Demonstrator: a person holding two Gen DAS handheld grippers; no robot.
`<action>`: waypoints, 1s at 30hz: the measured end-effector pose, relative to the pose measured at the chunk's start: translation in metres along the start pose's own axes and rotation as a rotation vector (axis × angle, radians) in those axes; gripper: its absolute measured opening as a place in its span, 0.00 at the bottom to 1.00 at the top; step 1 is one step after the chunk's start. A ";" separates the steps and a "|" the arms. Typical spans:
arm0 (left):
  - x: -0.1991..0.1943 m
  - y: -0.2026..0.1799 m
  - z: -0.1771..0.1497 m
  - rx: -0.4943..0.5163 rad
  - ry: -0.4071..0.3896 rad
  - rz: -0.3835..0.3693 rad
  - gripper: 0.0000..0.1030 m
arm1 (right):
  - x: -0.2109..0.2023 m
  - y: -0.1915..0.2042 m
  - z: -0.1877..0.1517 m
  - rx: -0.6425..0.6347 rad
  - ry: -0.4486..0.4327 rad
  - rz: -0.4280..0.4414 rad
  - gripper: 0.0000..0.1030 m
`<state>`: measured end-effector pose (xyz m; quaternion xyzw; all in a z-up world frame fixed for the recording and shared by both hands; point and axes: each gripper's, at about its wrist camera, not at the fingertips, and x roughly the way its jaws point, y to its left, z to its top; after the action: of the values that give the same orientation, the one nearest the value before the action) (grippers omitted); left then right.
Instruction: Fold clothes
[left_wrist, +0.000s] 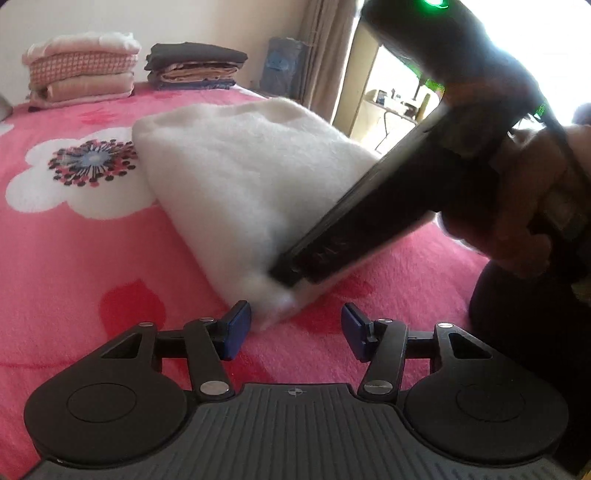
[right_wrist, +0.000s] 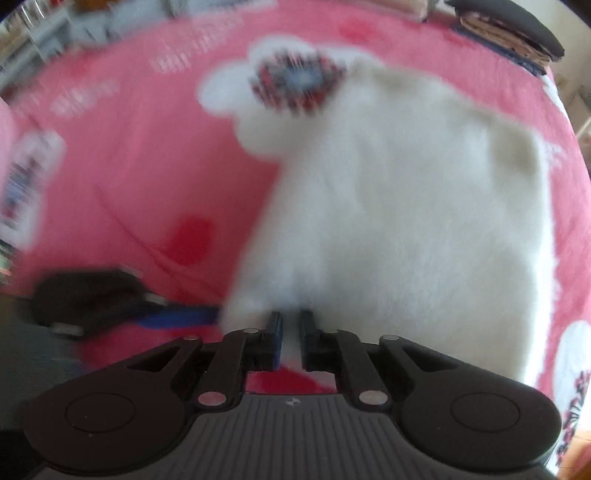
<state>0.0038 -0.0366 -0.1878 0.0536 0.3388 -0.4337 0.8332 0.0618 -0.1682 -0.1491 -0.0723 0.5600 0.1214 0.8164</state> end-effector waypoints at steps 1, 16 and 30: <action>-0.003 -0.001 0.000 0.021 -0.006 0.007 0.52 | 0.001 0.000 0.000 0.015 -0.002 -0.004 0.06; 0.036 0.000 0.063 0.190 -0.087 0.142 0.45 | -0.023 -0.082 -0.016 0.085 -0.037 -0.212 0.00; 0.039 -0.012 0.080 0.296 -0.038 0.188 0.47 | -0.075 -0.167 -0.051 0.470 -0.293 0.087 0.01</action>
<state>0.0515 -0.1013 -0.1481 0.1991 0.2489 -0.3999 0.8594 0.0367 -0.3507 -0.1010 0.1615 0.4515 0.0323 0.8769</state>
